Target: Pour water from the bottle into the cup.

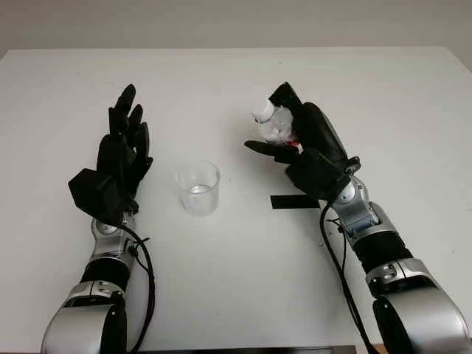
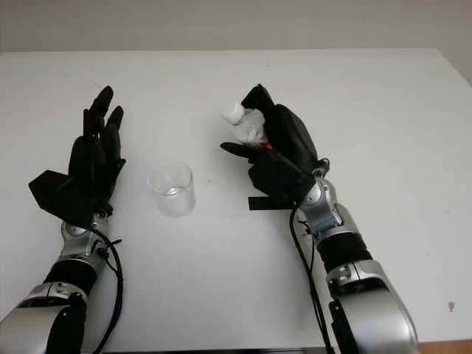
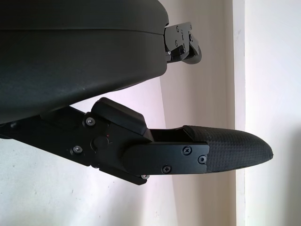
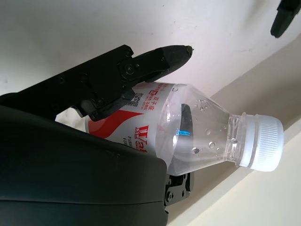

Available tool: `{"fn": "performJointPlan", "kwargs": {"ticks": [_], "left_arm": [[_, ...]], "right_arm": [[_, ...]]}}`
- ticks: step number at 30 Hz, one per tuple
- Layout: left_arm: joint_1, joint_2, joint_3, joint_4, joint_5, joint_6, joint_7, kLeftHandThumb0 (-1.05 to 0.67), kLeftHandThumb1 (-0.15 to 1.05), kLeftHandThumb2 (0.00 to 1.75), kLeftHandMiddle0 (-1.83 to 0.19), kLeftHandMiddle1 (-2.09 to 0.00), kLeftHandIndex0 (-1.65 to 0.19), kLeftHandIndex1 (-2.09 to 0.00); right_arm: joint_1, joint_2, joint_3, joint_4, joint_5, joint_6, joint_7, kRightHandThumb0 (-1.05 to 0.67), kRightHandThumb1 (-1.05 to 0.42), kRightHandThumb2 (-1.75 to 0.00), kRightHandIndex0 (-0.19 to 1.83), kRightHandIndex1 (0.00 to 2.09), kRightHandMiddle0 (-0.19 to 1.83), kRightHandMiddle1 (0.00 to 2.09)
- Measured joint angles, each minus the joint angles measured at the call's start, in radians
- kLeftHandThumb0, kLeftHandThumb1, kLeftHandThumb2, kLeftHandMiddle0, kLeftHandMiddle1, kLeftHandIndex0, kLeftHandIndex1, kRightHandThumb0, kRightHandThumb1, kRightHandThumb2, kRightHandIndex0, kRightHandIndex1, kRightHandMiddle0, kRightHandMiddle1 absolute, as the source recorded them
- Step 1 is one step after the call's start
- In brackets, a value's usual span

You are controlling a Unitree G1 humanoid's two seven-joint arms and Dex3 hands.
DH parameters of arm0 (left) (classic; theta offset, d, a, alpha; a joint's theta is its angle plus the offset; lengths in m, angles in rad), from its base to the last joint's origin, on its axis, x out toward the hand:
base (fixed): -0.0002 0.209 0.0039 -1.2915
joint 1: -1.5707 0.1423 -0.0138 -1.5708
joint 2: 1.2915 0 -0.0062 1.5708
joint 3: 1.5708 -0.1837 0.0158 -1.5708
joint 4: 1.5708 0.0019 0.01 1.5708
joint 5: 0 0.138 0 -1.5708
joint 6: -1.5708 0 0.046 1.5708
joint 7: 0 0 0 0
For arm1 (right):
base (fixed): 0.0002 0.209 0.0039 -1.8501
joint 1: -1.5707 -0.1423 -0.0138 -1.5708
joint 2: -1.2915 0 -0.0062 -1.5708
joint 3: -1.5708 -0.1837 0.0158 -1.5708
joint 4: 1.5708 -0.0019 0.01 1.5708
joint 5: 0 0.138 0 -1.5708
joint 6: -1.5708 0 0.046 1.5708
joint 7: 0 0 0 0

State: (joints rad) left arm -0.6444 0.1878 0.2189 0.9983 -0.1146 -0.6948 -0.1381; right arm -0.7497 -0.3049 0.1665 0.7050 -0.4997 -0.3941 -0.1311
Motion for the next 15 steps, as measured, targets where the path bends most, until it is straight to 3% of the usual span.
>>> {"fn": "performJointPlan", "kwargs": {"ticks": [15], "left_arm": [[-0.006, -0.004, -0.001, 0.006, 0.004, -0.001, 0.008, -1.05, 1.05, 0.50, 0.19, -0.47, 0.19, -0.57]], "right_arm": [[-0.088, -0.024, 0.111, 0.090, -0.122, -0.039, -0.121, -0.41, -1.05, -0.27, 1.28, 2.09, 0.90, 2.09]]}}
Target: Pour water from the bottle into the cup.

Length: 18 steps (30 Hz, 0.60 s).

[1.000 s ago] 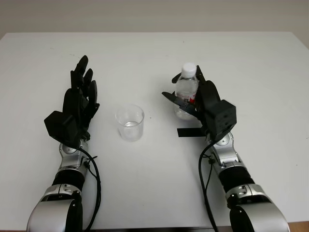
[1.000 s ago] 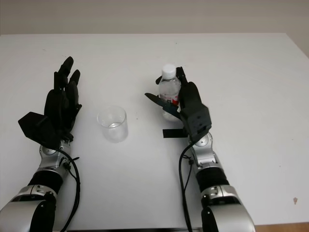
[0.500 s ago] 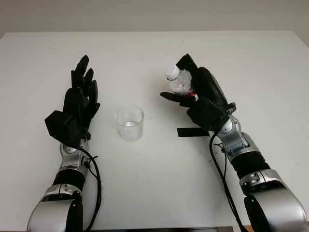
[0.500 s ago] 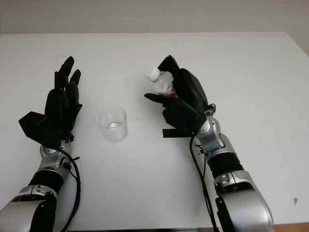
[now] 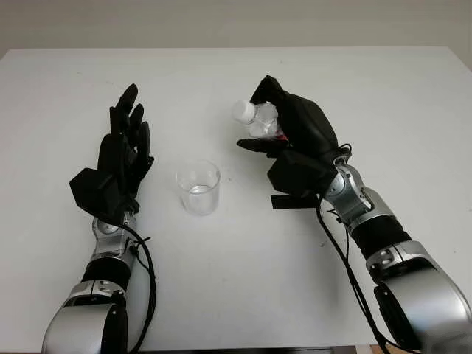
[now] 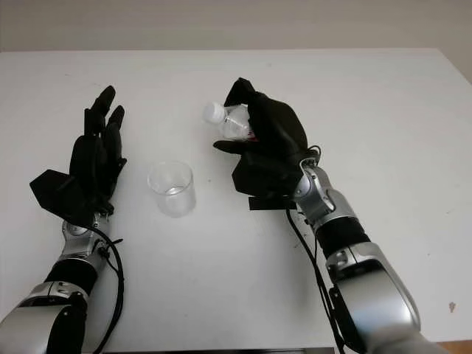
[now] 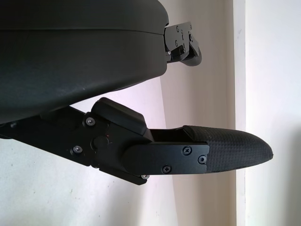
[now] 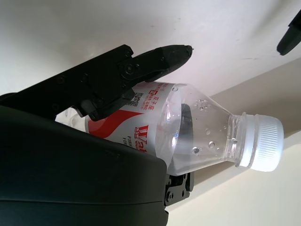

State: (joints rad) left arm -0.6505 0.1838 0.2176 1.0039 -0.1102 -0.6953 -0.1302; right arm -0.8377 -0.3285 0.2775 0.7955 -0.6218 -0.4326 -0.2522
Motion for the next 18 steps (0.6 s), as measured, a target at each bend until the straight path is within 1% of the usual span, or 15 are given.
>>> {"fn": "performJointPlan", "kwargs": {"ticks": [4, 7, 9, 11, 18], "left_arm": [[-0.002, -0.001, 0.000, 0.001, 0.000, 0.000, 0.000, -1.05, 1.05, 0.49, 0.19, -0.47, 0.19, -0.57], [-0.002, -0.002, 0.000, 0.001, 0.000, 0.000, 0.000, -1.05, 1.05, 0.49, 0.19, -0.47, 0.19, -0.58], [-0.003, -0.002, 0.000, 0.001, 0.000, 0.000, 0.000, -1.05, 1.05, 0.49, 0.19, -0.47, 0.19, -0.58], [-0.003, -0.003, 0.001, 0.001, 0.000, -0.002, 0.000, -1.05, 1.05, 0.49, 0.19, -0.47, 0.19, -0.57], [-0.003, -0.003, 0.001, 0.002, 0.000, -0.006, 0.003, -1.05, 1.05, 0.49, 0.19, -0.45, 0.19, -0.54]], "right_arm": [[-0.020, -0.006, 0.027, 0.013, -0.029, -0.025, -0.020, -0.41, -1.05, -0.28, 1.23, 2.09, 0.87, 2.09], [-0.028, -0.009, 0.050, 0.021, -0.058, -0.048, -0.055, -0.40, -1.05, -0.25, 1.29, 2.09, 0.88, 2.09], [-0.033, -0.015, 0.068, 0.027, -0.085, -0.065, -0.091, -0.40, -1.05, -0.22, 1.31, 2.09, 0.89, 2.09], [-0.035, -0.021, 0.086, 0.029, -0.116, -0.071, -0.131, -0.41, -1.05, -0.24, 1.32, 2.09, 0.90, 2.09], [-0.040, -0.057, 0.159, 0.016, -0.247, -0.082, -0.263, -0.42, -1.05, -0.24, 1.29, 2.09, 0.88, 2.09]]}}
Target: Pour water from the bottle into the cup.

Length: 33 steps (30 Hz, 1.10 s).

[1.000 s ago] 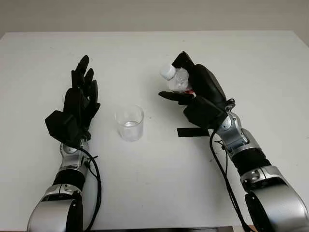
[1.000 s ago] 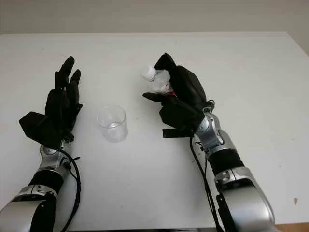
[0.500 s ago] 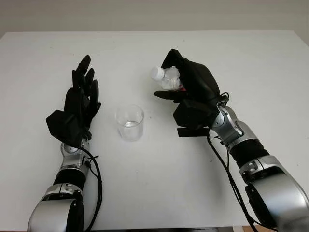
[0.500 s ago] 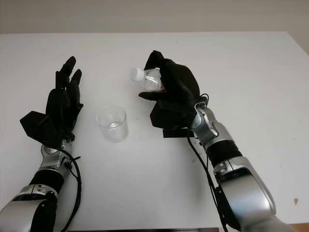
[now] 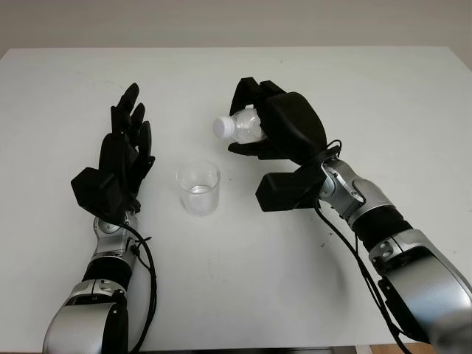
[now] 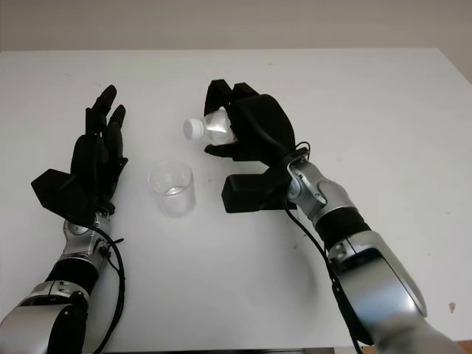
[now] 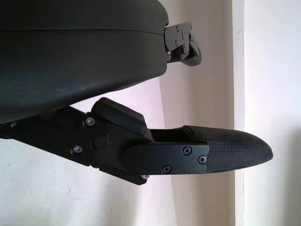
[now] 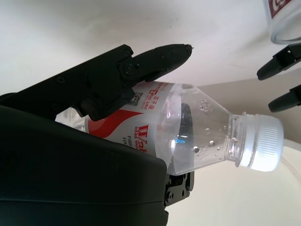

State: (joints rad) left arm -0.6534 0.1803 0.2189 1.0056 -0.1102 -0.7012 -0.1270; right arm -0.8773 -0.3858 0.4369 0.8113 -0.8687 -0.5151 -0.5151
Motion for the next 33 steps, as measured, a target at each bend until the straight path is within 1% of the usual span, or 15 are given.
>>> {"fn": "performJointPlan", "kwargs": {"ticks": [2, 4, 10, 17, 24, 29, 33], "left_arm": [[0.000, 0.000, 0.000, 0.001, 0.000, -0.003, 0.001, -1.05, 1.05, 0.49, 0.19, -0.46, 0.19, -0.54], [-0.001, -0.001, 0.000, 0.002, 0.000, -0.004, 0.003, -1.05, 1.05, 0.49, 0.19, -0.48, 0.19, -0.55], [-0.006, -0.004, 0.000, 0.008, 0.000, -0.008, 0.003, -1.05, 1.05, 0.49, 0.19, -0.46, 0.19, -0.52], [-0.006, -0.005, 0.000, 0.008, 0.001, -0.008, 0.012, -1.05, 1.05, 0.49, 0.19, -0.47, 0.19, -0.53], [-0.006, -0.006, -0.004, 0.007, 0.006, -0.007, 0.021, -1.05, 1.05, 0.50, 0.19, -0.45, 0.19, -0.52], [-0.006, -0.007, -0.005, 0.008, 0.012, -0.008, 0.033, -1.05, 1.05, 0.50, 0.19, -0.45, 0.19, -0.53], [-0.006, -0.008, -0.005, 0.008, 0.013, -0.008, 0.039, -1.05, 1.05, 0.50, 0.19, -0.45, 0.19, -0.55]], "right_arm": [[-0.007, -0.009, 0.017, -0.004, -0.031, -0.003, -0.026, -0.42, -1.05, -0.24, 1.29, 2.09, 0.88, 2.09], [-0.016, -0.017, 0.038, -0.013, -0.066, -0.001, -0.048, -0.43, -1.05, -0.23, 1.25, 2.09, 0.87, 2.09], [-0.024, -0.026, 0.080, -0.044, -0.149, 0.036, -0.114, -0.46, -1.05, -0.23, 1.15, 2.09, 0.81, 2.09], [-0.031, -0.026, 0.108, -0.046, -0.181, 0.052, -0.155, -0.48, -1.05, -0.21, 1.11, 2.09, 0.71, 2.09], [-0.044, -0.026, 0.122, -0.051, -0.194, 0.060, -0.167, -0.48, -1.05, -0.23, 1.11, 2.09, 0.69, 2.09], [-0.059, -0.028, 0.137, -0.050, -0.210, 0.060, -0.189, -0.48, -1.05, -0.21, 1.12, 2.09, 0.67, 2.09], [-0.081, -0.028, 0.153, -0.046, -0.226, 0.063, -0.204, -0.49, -1.05, -0.20, 1.14, 2.09, 0.71, 2.09]]}}
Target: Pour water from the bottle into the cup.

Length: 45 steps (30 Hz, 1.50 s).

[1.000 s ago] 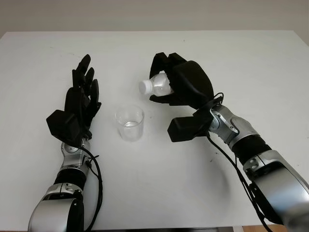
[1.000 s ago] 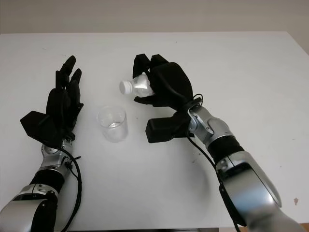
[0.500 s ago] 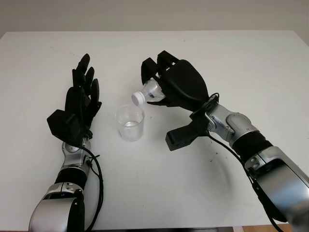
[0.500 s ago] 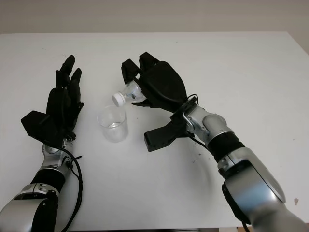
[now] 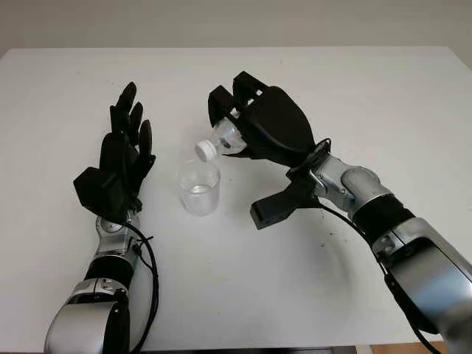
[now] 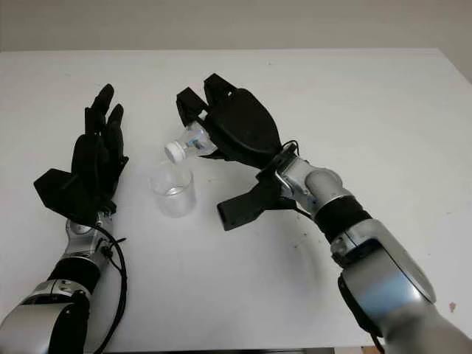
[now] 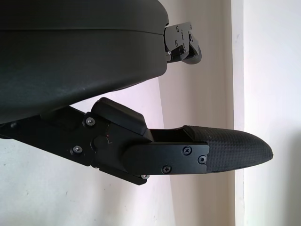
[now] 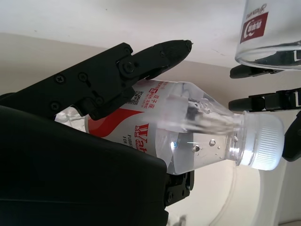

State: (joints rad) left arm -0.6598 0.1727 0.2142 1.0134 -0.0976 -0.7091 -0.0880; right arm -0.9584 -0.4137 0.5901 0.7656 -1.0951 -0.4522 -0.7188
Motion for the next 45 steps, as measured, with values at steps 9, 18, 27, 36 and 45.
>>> {"fn": "performJointPlan", "kwargs": {"ticks": [9, 18, 27, 36, 45], "left_arm": [[-0.003, -0.006, 0.001, 0.003, -0.004, -0.006, -0.001, -1.05, 1.05, 0.49, 0.19, -0.46, 0.19, -0.58], [-0.005, -0.009, 0.001, 0.003, -0.002, -0.011, 0.007, -1.05, 1.05, 0.50, 0.19, -0.46, 0.19, -0.58], [-0.006, -0.008, 0.001, 0.005, -0.002, -0.011, 0.002, -1.05, 1.05, 0.50, 0.19, -0.43, 0.19, -0.54], [-0.017, -0.008, 0.001, 0.018, -0.005, -0.011, -0.010, -1.05, 1.05, 0.50, 0.19, -0.48, 0.19, -0.56], [-0.024, -0.005, 0.001, 0.029, -0.005, -0.011, -0.024, -1.05, 1.05, 0.50, 0.19, -0.46, 0.19, -0.54]], "right_arm": [[-0.026, 0.000, 0.042, 0.019, -0.070, 0.056, -0.075, -0.50, -1.05, -0.21, 1.18, 2.09, 0.79, 2.09], [-0.042, -0.001, 0.087, 0.024, -0.135, 0.126, -0.107, -0.50, -1.05, -0.18, 1.20, 2.09, 0.78, 2.09], [-0.061, -0.003, 0.115, 0.031, -0.161, 0.146, -0.142, -0.51, -1.05, -0.13, 1.18, 2.09, 0.69, 2.09], [-0.080, -0.004, 0.144, 0.050, -0.172, 0.137, -0.169, -0.51, -1.05, -0.18, 1.17, 2.09, 0.73, 2.09], [-0.090, 0.004, 0.109, 0.064, -0.031, 0.035, -0.113, -0.48, -1.05, -0.25, 1.25, 2.09, 0.87, 2.09]]}}
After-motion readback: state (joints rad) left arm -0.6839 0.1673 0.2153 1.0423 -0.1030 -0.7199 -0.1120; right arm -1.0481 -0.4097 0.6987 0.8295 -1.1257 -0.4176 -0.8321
